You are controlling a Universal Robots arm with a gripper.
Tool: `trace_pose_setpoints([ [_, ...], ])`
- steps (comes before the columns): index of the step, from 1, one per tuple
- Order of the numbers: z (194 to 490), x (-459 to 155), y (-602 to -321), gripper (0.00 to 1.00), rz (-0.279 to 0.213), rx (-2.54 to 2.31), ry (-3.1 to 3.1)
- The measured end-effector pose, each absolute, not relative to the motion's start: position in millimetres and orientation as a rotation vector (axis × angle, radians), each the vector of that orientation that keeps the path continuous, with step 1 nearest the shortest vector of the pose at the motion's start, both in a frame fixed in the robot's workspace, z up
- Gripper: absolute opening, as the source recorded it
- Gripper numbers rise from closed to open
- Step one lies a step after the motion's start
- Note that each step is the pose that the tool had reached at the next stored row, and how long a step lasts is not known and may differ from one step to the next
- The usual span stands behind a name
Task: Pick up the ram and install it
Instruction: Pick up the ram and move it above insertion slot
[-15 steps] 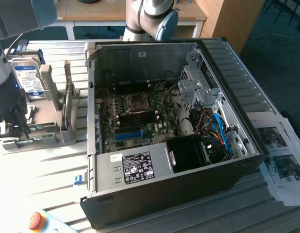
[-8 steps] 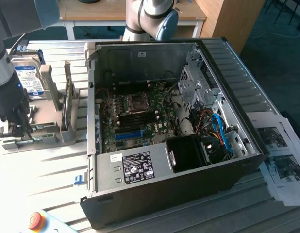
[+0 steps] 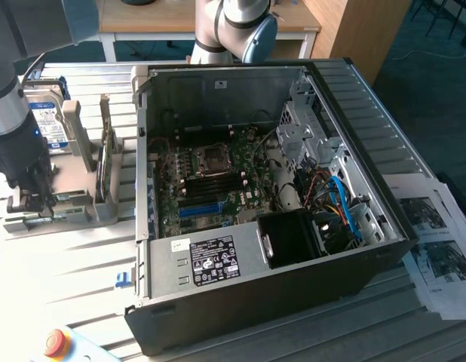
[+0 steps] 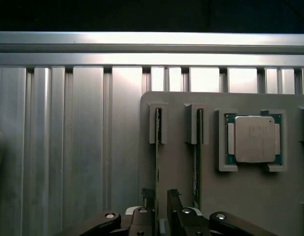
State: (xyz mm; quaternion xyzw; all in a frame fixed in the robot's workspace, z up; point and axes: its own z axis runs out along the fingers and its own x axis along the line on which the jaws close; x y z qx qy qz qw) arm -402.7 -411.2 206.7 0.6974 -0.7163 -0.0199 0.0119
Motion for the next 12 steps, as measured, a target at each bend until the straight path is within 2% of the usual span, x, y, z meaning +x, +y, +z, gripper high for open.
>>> trace_pose_setpoints([
  [12, 206.7, -392.7, -411.2, 0.25, -0.065, 2.173, -2.232],
])
